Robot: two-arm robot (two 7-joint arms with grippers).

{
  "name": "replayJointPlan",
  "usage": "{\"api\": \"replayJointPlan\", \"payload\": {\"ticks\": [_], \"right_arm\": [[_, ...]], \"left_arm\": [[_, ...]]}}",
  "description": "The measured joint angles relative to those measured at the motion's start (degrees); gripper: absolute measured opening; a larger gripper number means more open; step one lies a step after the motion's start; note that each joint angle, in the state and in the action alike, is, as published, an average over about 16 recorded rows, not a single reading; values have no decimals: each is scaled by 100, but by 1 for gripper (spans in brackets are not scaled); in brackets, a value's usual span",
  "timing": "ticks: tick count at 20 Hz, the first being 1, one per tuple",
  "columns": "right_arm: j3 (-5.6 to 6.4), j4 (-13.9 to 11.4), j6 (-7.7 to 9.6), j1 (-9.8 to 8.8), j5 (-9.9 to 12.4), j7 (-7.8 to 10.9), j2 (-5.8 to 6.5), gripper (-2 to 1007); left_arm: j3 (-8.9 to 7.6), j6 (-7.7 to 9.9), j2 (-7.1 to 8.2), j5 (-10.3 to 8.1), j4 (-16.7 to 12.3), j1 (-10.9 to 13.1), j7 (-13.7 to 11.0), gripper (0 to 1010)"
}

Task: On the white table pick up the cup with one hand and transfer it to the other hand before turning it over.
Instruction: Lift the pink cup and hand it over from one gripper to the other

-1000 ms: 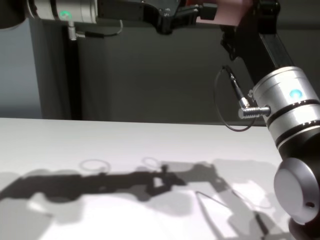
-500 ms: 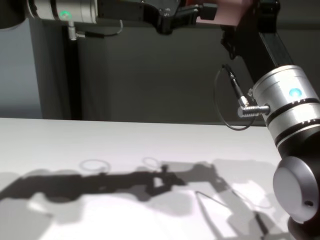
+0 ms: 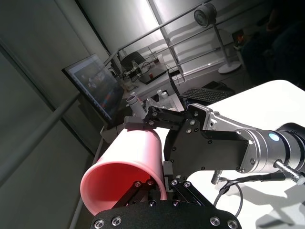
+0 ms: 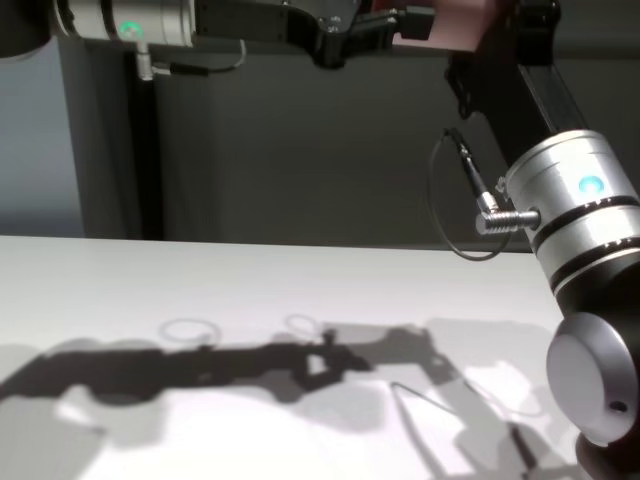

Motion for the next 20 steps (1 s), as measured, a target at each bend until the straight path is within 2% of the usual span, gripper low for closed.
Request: {"api": "replayJointPlan", "payload": {"ticks": [8, 15, 20], "right_arm": [[5, 0, 6, -1, -5, -1, -2, 744], [8, 0, 10, -1, -8, 0, -2, 737], [8, -1, 13, -1, -11, 2, -3, 737]], "left_arm": [[0, 0, 0, -1, 0, 0, 0, 43], [0, 0, 0, 0, 0, 0, 0, 47], [0, 0, 0, 1, 0, 0, 0, 96]]}}
